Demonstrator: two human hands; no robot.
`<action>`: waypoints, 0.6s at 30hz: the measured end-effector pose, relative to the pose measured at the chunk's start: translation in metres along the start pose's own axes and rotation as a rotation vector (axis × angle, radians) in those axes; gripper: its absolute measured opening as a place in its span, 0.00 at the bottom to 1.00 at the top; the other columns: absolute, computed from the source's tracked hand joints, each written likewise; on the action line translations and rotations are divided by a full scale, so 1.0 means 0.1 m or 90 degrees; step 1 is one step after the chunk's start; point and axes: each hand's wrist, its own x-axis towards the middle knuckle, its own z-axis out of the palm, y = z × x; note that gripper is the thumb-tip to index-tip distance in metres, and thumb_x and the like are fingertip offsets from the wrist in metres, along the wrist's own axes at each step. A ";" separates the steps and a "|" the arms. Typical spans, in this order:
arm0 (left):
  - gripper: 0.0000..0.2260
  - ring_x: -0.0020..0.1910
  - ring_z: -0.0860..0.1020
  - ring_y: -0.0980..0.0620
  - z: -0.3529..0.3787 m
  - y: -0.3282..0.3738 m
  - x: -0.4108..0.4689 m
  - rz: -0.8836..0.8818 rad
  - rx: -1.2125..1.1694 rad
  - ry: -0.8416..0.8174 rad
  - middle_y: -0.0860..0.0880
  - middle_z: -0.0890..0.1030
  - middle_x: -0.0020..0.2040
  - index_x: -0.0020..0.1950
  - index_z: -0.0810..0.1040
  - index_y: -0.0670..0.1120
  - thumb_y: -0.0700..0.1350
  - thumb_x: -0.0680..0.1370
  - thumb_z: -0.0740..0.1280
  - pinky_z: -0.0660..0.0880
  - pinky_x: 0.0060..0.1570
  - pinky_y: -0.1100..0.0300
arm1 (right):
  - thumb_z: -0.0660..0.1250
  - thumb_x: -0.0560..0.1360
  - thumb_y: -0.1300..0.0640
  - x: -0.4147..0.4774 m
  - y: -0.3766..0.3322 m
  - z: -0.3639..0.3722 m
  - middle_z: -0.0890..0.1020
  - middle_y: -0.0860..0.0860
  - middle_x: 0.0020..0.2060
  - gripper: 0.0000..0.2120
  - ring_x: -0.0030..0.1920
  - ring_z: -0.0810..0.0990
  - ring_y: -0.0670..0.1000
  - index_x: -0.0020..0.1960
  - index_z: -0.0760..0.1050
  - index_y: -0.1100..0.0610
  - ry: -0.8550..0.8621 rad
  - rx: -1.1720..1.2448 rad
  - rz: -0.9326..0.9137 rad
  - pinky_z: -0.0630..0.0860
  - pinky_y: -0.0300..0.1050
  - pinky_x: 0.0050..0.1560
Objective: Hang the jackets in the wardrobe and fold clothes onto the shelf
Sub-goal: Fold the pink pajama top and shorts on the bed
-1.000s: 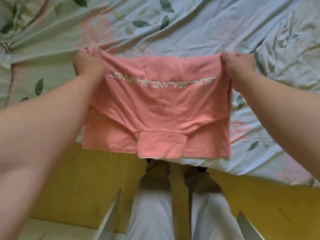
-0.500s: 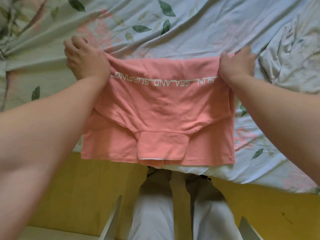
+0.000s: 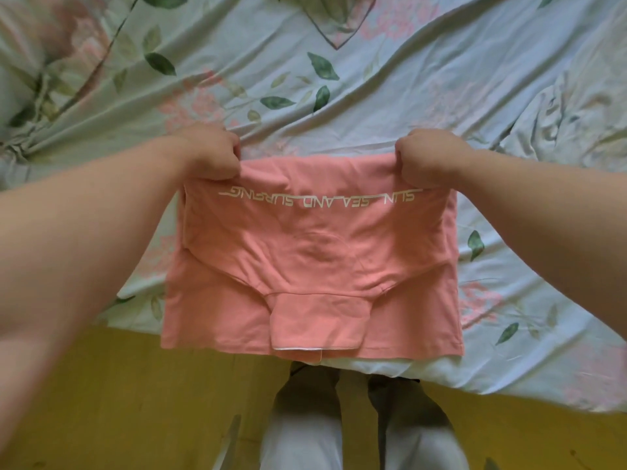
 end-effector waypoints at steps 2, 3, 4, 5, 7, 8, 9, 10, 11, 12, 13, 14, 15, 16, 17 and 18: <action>0.13 0.50 0.77 0.44 -0.03 0.00 -0.01 -0.014 0.062 -0.039 0.45 0.79 0.54 0.56 0.80 0.51 0.47 0.71 0.67 0.78 0.50 0.53 | 0.60 0.72 0.62 0.05 -0.01 -0.01 0.80 0.61 0.52 0.12 0.53 0.80 0.64 0.52 0.79 0.59 -0.004 -0.016 -0.001 0.74 0.49 0.45; 0.14 0.47 0.78 0.44 -0.05 0.01 -0.03 -0.021 0.086 -0.073 0.45 0.80 0.51 0.54 0.81 0.49 0.46 0.69 0.67 0.80 0.48 0.54 | 0.60 0.73 0.62 0.07 -0.01 -0.01 0.80 0.61 0.53 0.12 0.54 0.80 0.63 0.52 0.79 0.60 -0.001 -0.020 0.004 0.73 0.48 0.44; 0.15 0.44 0.80 0.44 -0.08 0.00 -0.04 -0.034 0.087 -0.118 0.45 0.81 0.48 0.52 0.82 0.48 0.46 0.66 0.68 0.81 0.45 0.53 | 0.59 0.74 0.62 0.08 -0.01 0.00 0.81 0.61 0.53 0.12 0.54 0.80 0.63 0.52 0.79 0.59 0.001 -0.019 0.011 0.72 0.49 0.44; 0.16 0.42 0.81 0.43 -0.11 -0.01 -0.05 -0.044 0.068 -0.157 0.45 0.82 0.45 0.49 0.82 0.47 0.47 0.63 0.69 0.82 0.42 0.52 | 0.59 0.74 0.62 0.08 -0.01 0.00 0.81 0.61 0.53 0.12 0.54 0.80 0.63 0.52 0.79 0.59 0.002 -0.017 0.018 0.72 0.49 0.45; 0.15 0.32 0.80 0.44 -0.18 -0.08 -0.02 -0.083 -0.027 -0.216 0.44 0.82 0.36 0.44 0.82 0.45 0.52 0.62 0.70 0.79 0.34 0.52 | 0.59 0.74 0.62 0.08 -0.01 0.03 0.81 0.60 0.53 0.12 0.54 0.80 0.63 0.52 0.78 0.57 0.003 -0.019 0.023 0.72 0.50 0.45; 0.17 0.26 0.76 0.44 -0.20 -0.13 0.00 -0.111 -0.106 -0.224 0.44 0.80 0.31 0.42 0.80 0.42 0.55 0.65 0.69 0.74 0.30 0.54 | 0.59 0.74 0.62 0.08 -0.01 0.05 0.81 0.60 0.53 0.10 0.54 0.80 0.63 0.51 0.77 0.56 0.002 -0.021 0.019 0.72 0.50 0.44; 0.18 0.24 0.72 0.45 -0.21 -0.19 0.02 -0.153 -0.176 -0.210 0.42 0.76 0.29 0.41 0.77 0.40 0.56 0.68 0.67 0.69 0.28 0.56 | 0.59 0.74 0.62 0.08 -0.01 0.07 0.81 0.60 0.53 0.08 0.53 0.80 0.63 0.49 0.75 0.55 0.002 -0.023 0.015 0.71 0.50 0.44; 0.20 0.25 0.72 0.45 -0.24 -0.24 0.02 -0.196 -0.247 -0.175 0.41 0.76 0.30 0.42 0.76 0.40 0.58 0.70 0.65 0.68 0.29 0.56 | 0.59 0.74 0.62 0.08 -0.01 0.08 0.81 0.60 0.52 0.07 0.53 0.80 0.63 0.48 0.72 0.54 0.006 -0.022 0.013 0.71 0.50 0.44; 0.21 0.27 0.75 0.43 -0.25 -0.29 0.04 -0.233 -0.276 -0.118 0.40 0.78 0.32 0.43 0.78 0.39 0.59 0.72 0.64 0.71 0.30 0.55 | 0.59 0.74 0.61 0.08 -0.01 0.08 0.81 0.60 0.52 0.05 0.52 0.80 0.63 0.47 0.71 0.53 0.007 -0.018 0.013 0.70 0.50 0.44; 0.24 0.31 0.79 0.42 -0.24 -0.32 0.01 -0.255 -0.258 -0.064 0.39 0.82 0.37 0.47 0.81 0.39 0.61 0.75 0.63 0.75 0.34 0.54 | 0.59 0.74 0.61 0.08 -0.01 0.09 0.81 0.59 0.51 0.05 0.52 0.79 0.63 0.47 0.70 0.53 0.008 -0.013 0.014 0.70 0.50 0.44; 0.26 0.37 0.82 0.41 -0.23 -0.33 -0.05 -0.277 -0.242 -0.023 0.39 0.84 0.43 0.53 0.82 0.40 0.63 0.77 0.62 0.77 0.39 0.53 | 0.60 0.74 0.61 0.07 -0.01 0.09 0.81 0.59 0.51 0.05 0.52 0.79 0.63 0.47 0.70 0.53 0.013 -0.010 0.013 0.70 0.50 0.44; 0.27 0.40 0.81 0.42 -0.18 -0.34 -0.10 -0.309 -0.284 -0.012 0.39 0.83 0.45 0.56 0.81 0.40 0.64 0.78 0.62 0.76 0.42 0.53 | 0.60 0.73 0.61 0.07 -0.01 0.10 0.81 0.59 0.51 0.05 0.52 0.80 0.63 0.47 0.70 0.52 0.020 -0.008 0.009 0.70 0.50 0.44; 0.27 0.38 0.79 0.43 -0.11 -0.35 -0.13 -0.351 -0.376 -0.039 0.41 0.81 0.42 0.55 0.81 0.40 0.64 0.78 0.63 0.75 0.39 0.55 | 0.60 0.73 0.60 0.07 -0.01 0.10 0.82 0.59 0.51 0.05 0.52 0.80 0.63 0.47 0.69 0.52 0.024 -0.007 0.006 0.70 0.50 0.44; 0.26 0.34 0.77 0.45 -0.04 -0.35 -0.16 -0.388 -0.468 -0.071 0.43 0.79 0.38 0.49 0.79 0.42 0.66 0.76 0.65 0.73 0.36 0.58 | 0.60 0.73 0.60 0.07 -0.01 0.10 0.82 0.59 0.51 0.05 0.53 0.80 0.63 0.47 0.69 0.51 0.029 -0.006 0.003 0.70 0.50 0.44; 0.26 0.31 0.75 0.46 0.01 -0.33 -0.20 -0.418 -0.536 -0.095 0.45 0.76 0.35 0.45 0.77 0.43 0.68 0.74 0.67 0.71 0.35 0.60 | 0.60 0.73 0.60 0.07 -0.02 0.10 0.82 0.59 0.51 0.05 0.53 0.80 0.63 0.46 0.69 0.51 0.031 -0.004 0.003 0.69 0.50 0.44; 0.24 0.30 0.73 0.48 0.06 -0.30 -0.21 -0.434 -0.583 -0.090 0.46 0.75 0.35 0.45 0.75 0.44 0.67 0.74 0.68 0.69 0.34 0.61 | 0.60 0.73 0.59 0.07 -0.01 0.11 0.82 0.59 0.51 0.05 0.53 0.80 0.63 0.46 0.69 0.51 0.033 -0.003 0.004 0.69 0.50 0.44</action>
